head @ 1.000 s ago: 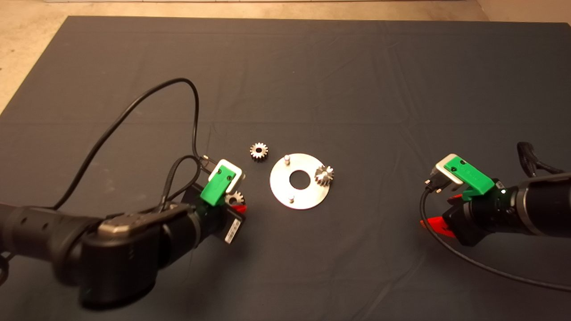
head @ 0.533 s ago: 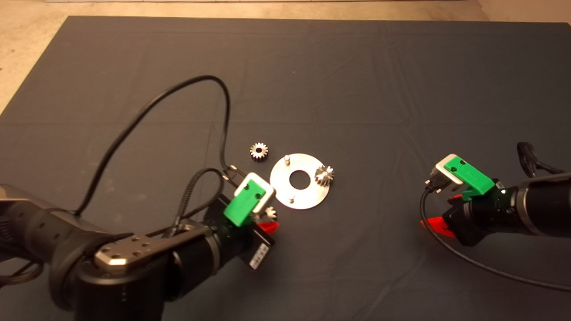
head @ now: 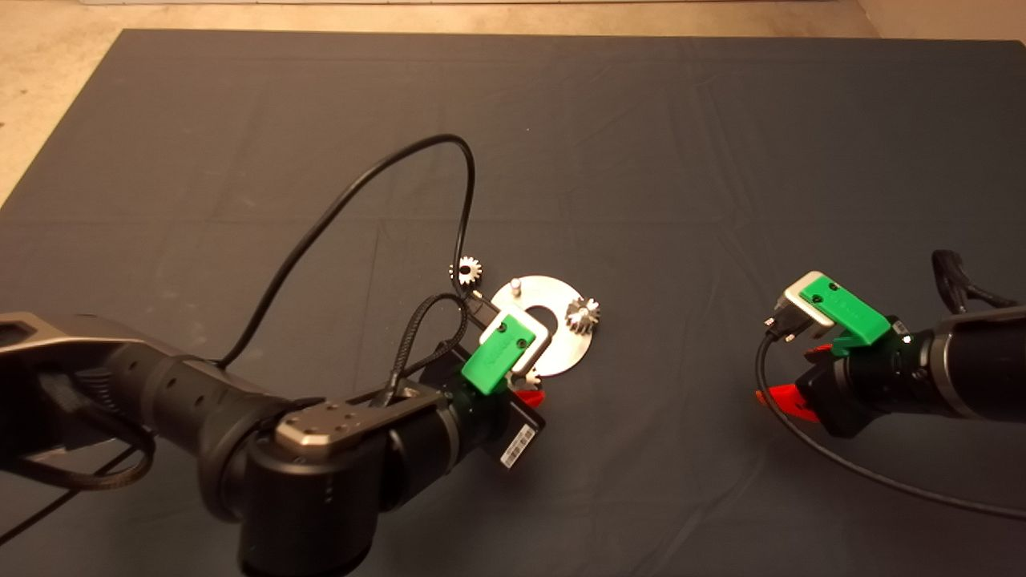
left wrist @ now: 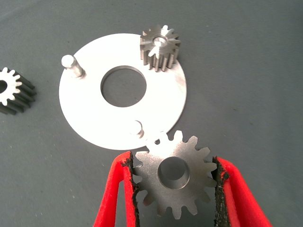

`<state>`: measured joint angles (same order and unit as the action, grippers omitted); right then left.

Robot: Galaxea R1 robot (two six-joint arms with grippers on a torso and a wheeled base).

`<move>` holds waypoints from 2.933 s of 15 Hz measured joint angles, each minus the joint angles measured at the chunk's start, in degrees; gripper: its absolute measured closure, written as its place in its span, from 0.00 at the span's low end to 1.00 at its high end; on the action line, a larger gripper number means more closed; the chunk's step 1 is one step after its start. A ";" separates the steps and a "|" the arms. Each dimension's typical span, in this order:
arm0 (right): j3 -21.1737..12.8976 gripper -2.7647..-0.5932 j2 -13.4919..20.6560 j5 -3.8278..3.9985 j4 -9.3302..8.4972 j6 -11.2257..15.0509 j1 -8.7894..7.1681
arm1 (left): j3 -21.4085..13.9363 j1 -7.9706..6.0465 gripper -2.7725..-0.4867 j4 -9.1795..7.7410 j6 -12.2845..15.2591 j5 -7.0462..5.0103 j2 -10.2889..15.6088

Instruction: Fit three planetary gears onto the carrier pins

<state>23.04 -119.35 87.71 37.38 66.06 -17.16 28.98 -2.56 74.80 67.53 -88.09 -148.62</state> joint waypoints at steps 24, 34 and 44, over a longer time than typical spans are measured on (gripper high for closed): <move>0.00 0.40 0.02 -0.01 0.00 -0.02 0.00 | 7.85 0.74 0.93 2.85 -2.92 0.05 -2.20; 0.00 0.40 0.03 -0.01 0.00 -0.02 0.00 | 8.42 2.77 0.93 5.18 -2.96 0.02 -2.65; 0.00 0.40 0.18 0.00 0.00 -0.02 0.00 | 11.04 3.01 0.94 6.03 -3.02 0.13 -3.61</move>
<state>23.04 -119.16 87.71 37.38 66.04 -17.16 40.02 0.45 80.83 64.51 -87.96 -152.24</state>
